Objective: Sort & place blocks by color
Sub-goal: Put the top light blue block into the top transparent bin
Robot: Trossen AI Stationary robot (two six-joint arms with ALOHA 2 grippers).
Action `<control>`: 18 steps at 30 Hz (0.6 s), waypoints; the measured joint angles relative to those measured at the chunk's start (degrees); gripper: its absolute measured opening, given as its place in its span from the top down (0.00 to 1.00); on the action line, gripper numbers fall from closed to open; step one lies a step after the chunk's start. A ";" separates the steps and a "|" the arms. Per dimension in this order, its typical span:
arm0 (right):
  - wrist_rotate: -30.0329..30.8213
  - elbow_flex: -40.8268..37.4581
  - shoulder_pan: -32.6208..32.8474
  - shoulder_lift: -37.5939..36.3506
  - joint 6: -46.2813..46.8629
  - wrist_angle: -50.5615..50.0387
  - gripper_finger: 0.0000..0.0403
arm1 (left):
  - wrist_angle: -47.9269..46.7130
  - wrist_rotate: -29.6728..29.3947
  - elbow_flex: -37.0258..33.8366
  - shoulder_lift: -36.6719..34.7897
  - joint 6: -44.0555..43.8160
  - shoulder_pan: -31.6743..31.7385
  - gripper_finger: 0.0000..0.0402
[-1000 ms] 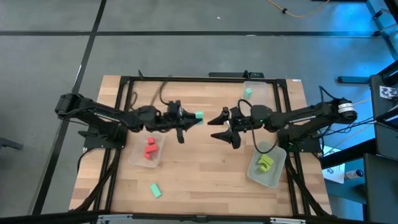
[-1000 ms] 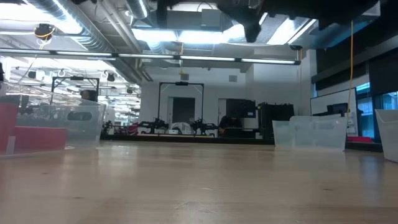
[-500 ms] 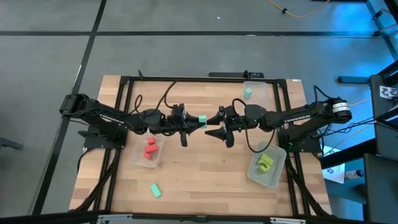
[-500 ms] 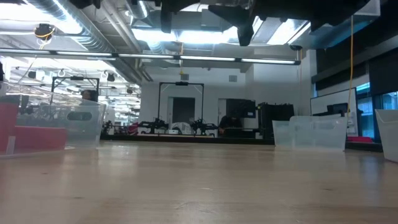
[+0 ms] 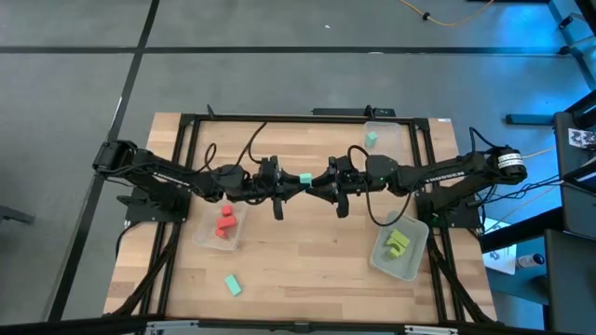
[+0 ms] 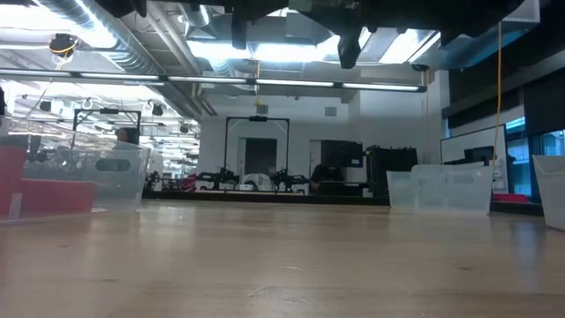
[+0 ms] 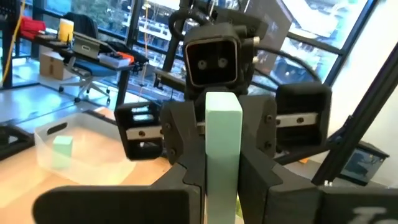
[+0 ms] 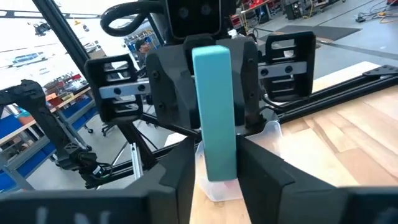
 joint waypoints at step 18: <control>-1.05 0.00 0.10 -0.61 1.19 -1.88 0.85 | -0.99 1.24 0.00 -0.55 0.55 0.85 0.63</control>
